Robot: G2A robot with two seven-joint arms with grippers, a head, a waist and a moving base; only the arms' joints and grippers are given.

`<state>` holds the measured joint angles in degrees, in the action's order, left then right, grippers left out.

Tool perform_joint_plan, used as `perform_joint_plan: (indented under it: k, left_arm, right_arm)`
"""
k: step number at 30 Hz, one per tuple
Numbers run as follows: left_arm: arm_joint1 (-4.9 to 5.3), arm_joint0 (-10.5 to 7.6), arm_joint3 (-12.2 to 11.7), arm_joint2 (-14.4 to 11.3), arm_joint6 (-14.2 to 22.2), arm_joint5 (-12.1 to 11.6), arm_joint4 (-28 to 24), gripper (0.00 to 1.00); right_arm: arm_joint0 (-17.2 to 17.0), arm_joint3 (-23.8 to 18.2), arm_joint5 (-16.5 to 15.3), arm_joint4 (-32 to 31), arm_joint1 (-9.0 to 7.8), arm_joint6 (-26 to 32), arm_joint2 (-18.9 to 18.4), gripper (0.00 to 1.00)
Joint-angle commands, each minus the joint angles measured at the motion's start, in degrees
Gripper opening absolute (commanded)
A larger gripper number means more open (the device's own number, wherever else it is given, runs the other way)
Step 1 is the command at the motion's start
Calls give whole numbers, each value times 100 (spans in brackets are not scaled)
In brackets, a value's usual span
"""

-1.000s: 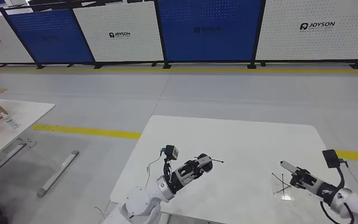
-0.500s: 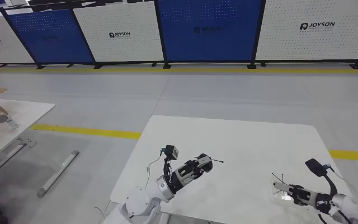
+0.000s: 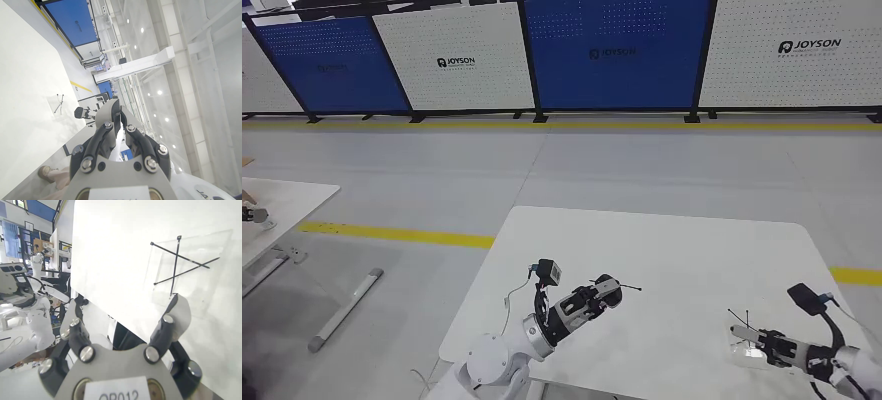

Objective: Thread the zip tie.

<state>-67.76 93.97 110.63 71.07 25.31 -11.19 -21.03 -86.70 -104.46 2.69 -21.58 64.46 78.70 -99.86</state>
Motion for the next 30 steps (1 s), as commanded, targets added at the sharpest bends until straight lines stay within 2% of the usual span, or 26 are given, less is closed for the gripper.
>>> perform_joint_plan:
  k: [1, 7, 12, 18, 30]
  left_arm:
    - [0, 0, 0, 0, 0, 0, 0, 0]
    - [0, 0, 0, 0, 0, 0, 0, 0]
    - [0, 0, 0, 0, 0, 0, 0, 0]
    - [0, 0, 0, 0, 0, 0, 0, 0]
    - [0, 0, 0, 0, 0, 0, 0, 0]
  right_arm:
    - [62, -79, -26, -332, -45, 65, -6, 100]
    - [164, -272, -166, -1199, -272, 94, 604, 100]
    - [331, -319, -55, -1604, -503, 94, 1103, 100]
    - [298, -544, 37, -1507, -695, 94, 1048, 100]
    - [298, -544, 37, -1507, -695, 94, 1048, 100]
